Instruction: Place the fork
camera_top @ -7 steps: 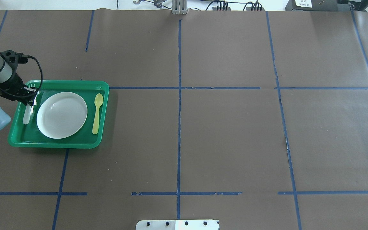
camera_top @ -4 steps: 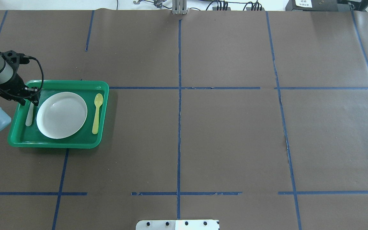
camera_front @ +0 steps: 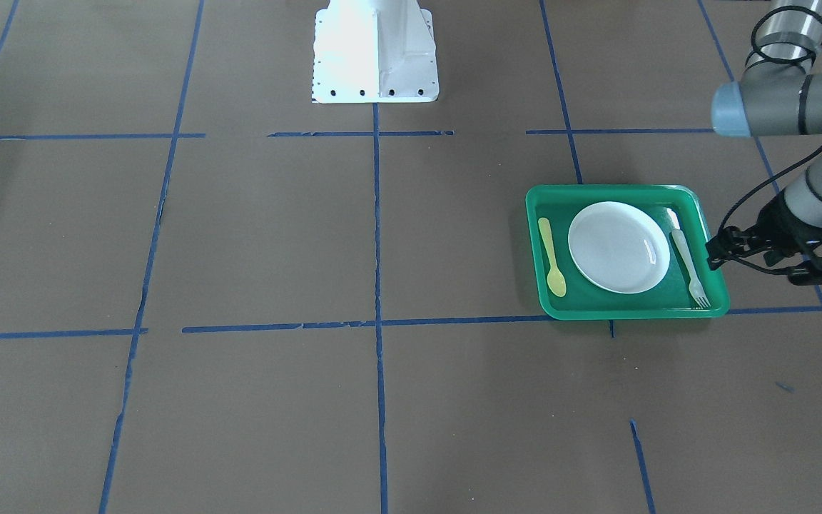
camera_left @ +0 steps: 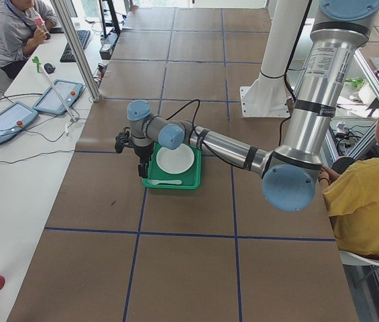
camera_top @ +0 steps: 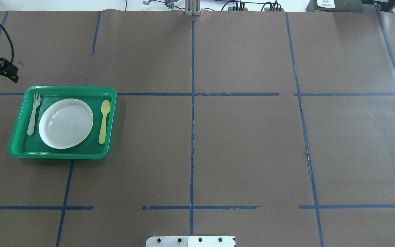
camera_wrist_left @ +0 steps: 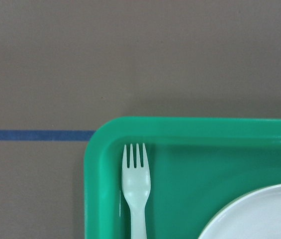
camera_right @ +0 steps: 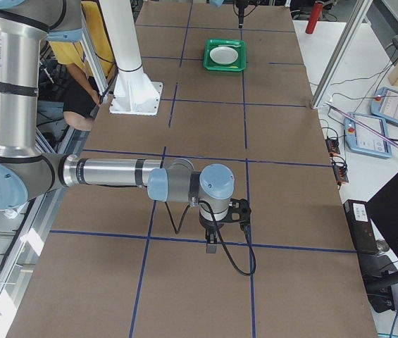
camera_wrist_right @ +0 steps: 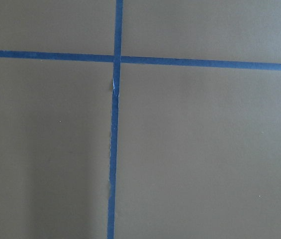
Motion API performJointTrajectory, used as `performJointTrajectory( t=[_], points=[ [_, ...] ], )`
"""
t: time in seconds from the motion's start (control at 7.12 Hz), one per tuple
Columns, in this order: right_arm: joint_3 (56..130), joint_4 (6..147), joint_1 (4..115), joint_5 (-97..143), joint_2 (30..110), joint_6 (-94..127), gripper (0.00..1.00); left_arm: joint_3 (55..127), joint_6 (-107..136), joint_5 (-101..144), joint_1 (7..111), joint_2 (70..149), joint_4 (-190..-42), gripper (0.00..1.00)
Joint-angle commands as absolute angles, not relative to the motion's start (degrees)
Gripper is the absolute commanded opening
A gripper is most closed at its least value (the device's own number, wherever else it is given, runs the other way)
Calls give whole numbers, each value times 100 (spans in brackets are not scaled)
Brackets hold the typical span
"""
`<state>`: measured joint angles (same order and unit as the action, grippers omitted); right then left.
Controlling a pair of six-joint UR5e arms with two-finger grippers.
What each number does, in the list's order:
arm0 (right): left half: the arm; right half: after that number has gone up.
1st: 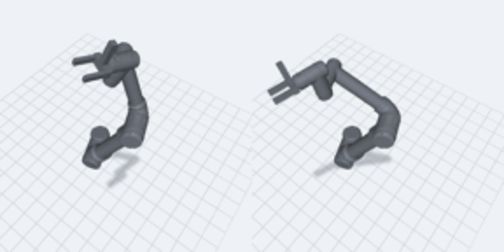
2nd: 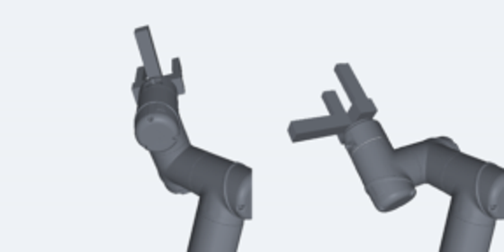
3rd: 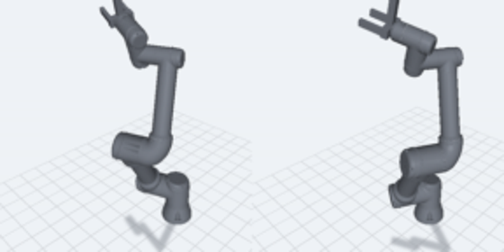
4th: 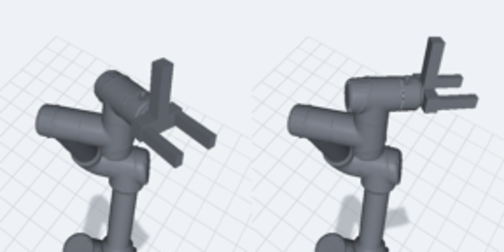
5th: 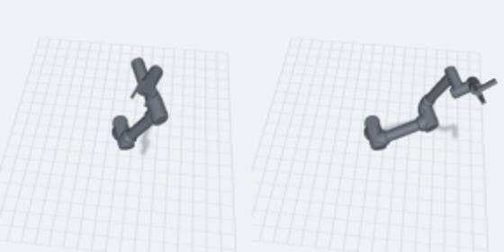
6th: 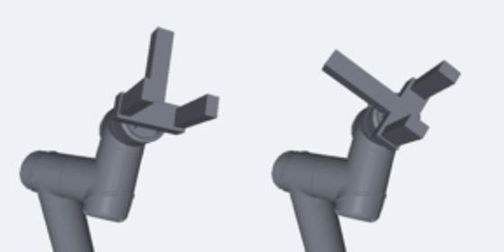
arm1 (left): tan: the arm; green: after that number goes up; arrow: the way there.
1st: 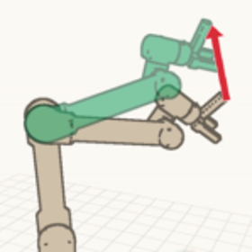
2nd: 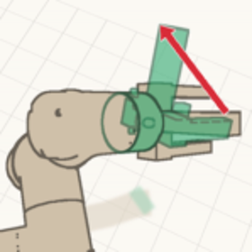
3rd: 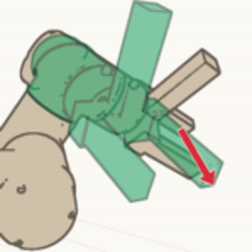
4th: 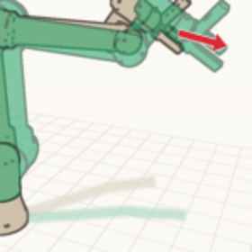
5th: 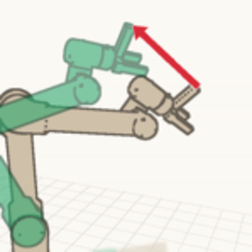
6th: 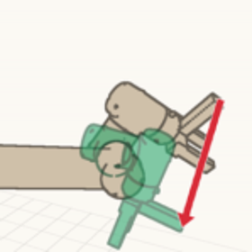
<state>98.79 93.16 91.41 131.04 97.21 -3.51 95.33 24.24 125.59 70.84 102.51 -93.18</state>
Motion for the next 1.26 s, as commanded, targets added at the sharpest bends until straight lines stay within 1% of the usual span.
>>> performJointTrajectory(
  t=[0.0, 0.14, 0.28, 0.42, 0.7, 0.84, 1.12],
  points=[
    [9879, 9316, 9141, 13104, 9721, -343, 100, 9519, -15, 12681, 8615, 10056, -8467, 100],
    [9879, 9316, 9141, 13104, 9721, -343, 100, 9318, -1036, 13022, 9048, 9698, -8481, 100],
    [9879, 9316, 9141, 13104, 9721, -351, 100, 9055, -1733, 13034, 9549, 9599, -8455, 100],
    [9879, 9316, 9141, 13104, 9721, -352, 100, 8896, -1914, 13034, 9762, 9572, -8385, 100],
    [9879, 9316, 9141, 13104, 9721, -352, 100, 8920, -1889, 13034, 9765, 9449, -8166, 100],
    [9879, 9316, 9141, 13104, 9721, -352, 100, 9217, -1933, 13052, 9765, 9100, -8209, 100],
    [9879, 9316, 9141, 13104, 9721, -351, 100, 9203, -1890, 13017, 9773, 8729, -8348, 100]
  ],
)
